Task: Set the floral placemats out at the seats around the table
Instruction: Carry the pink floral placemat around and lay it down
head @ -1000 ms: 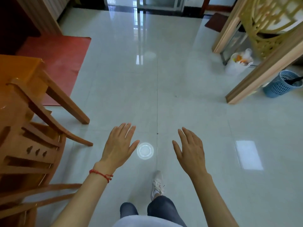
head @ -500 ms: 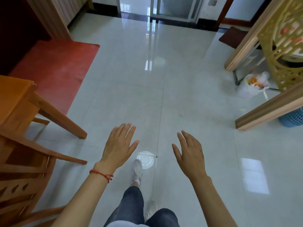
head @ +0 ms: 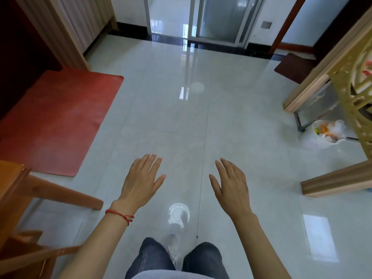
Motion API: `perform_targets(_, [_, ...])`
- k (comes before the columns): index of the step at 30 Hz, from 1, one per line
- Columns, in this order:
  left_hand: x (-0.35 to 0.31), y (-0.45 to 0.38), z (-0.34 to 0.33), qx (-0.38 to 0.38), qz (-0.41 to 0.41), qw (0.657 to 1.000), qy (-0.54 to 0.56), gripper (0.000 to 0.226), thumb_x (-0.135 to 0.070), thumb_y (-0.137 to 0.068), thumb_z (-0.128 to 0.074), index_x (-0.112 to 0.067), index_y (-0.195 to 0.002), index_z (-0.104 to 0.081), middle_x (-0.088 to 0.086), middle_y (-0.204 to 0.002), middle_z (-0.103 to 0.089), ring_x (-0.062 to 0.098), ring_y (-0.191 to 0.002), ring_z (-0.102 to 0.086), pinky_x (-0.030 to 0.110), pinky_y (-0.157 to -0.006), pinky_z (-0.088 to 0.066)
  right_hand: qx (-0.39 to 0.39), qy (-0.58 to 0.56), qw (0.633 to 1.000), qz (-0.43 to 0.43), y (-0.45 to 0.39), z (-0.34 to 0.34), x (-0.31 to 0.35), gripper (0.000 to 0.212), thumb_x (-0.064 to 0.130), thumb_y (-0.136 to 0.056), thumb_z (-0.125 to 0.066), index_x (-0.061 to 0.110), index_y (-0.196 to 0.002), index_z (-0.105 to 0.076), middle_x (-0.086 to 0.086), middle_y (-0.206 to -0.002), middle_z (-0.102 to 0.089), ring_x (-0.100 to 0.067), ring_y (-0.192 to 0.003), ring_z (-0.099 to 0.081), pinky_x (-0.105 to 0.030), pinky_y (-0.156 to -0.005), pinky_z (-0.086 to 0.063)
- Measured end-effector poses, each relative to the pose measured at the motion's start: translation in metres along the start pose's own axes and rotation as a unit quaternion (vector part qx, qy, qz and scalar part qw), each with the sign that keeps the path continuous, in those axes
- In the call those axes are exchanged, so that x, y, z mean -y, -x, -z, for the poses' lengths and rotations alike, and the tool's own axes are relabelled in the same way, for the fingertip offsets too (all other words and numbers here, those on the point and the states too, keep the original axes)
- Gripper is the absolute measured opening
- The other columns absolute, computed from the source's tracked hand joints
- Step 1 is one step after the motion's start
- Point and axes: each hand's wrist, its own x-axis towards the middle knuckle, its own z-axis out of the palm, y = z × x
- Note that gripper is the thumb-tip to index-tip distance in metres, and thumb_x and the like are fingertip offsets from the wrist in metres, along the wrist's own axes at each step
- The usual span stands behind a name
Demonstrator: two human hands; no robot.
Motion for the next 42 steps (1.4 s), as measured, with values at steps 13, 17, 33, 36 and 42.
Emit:
perform_targets(13, [0.044, -0.146, 0.012, -0.017, 0.144, 0.989, 0.020, 0.072, -0.050, -0.097, -0.009, -0.002, -0.120, -0.058, 0.017, -0.121, -0.062, 0.033, -0.112, -0.059, 0.048, -0.093, -0.045, 0.042, -0.017, 0.993, 0.113, -0.209, -0.046, -0.007, 0.062, 0.047, -0.098, -0.015, 0.009, -0.119, -0.060, -0.010, -0.122, -0.062, -0.028, -0.110, -0.060, -0.039, -0.093, -0.046])
perform_targets(17, [0.055, -0.181, 0.019, -0.037, 0.221, 0.974, 0.036, 0.072, -0.049, -0.097, -0.008, -0.002, -0.119, -0.058, 0.017, -0.121, -0.062, 0.034, -0.112, -0.059, 0.048, -0.093, -0.046, 0.057, -0.028, 0.982, 0.178, -0.275, -0.051, -0.001, 0.062, 0.047, -0.098, -0.015, 0.009, -0.119, -0.060, -0.010, -0.121, -0.062, -0.027, -0.110, -0.060, -0.038, -0.092, -0.047])
perform_targets(33, [0.152, -0.161, 0.039, -0.083, 0.448, 0.889, 0.050, 0.067, -0.047, -0.097, -0.015, -0.001, -0.119, -0.058, 0.018, -0.119, -0.062, 0.035, -0.111, -0.058, 0.049, -0.093, -0.048, 0.114, -0.078, 0.883, 0.448, -0.390, -0.112, 0.152, 0.059, 0.046, -0.098, -0.019, 0.009, -0.119, -0.059, -0.009, -0.123, -0.061, -0.027, -0.111, -0.058, -0.040, -0.092, -0.047])
perform_targets(36, [0.177, -0.149, 0.042, -0.083, 0.481, 0.872, 0.049, 0.067, -0.047, -0.097, -0.014, -0.001, -0.120, -0.058, 0.018, -0.119, -0.062, 0.034, -0.112, -0.058, 0.049, -0.093, -0.048, 0.120, -0.097, 0.863, 0.480, -0.400, -0.125, 0.192, 0.057, 0.045, -0.098, -0.021, 0.008, -0.119, -0.059, -0.010, -0.124, -0.061, -0.028, -0.112, -0.058, -0.041, -0.093, -0.046])
perform_targets(42, [0.253, -0.132, 0.052, -0.104, 0.528, 0.841, 0.046, 0.061, -0.046, -0.095, -0.023, -0.002, -0.123, -0.055, 0.017, -0.124, -0.060, 0.035, -0.117, -0.055, 0.049, -0.097, -0.045, 0.115, -0.126, 0.829, 0.532, -0.425, -0.150, 0.295, 0.056, 0.044, -0.098, -0.022, 0.007, -0.119, -0.058, -0.011, -0.124, -0.060, -0.029, -0.112, -0.057, -0.041, -0.094, -0.046])
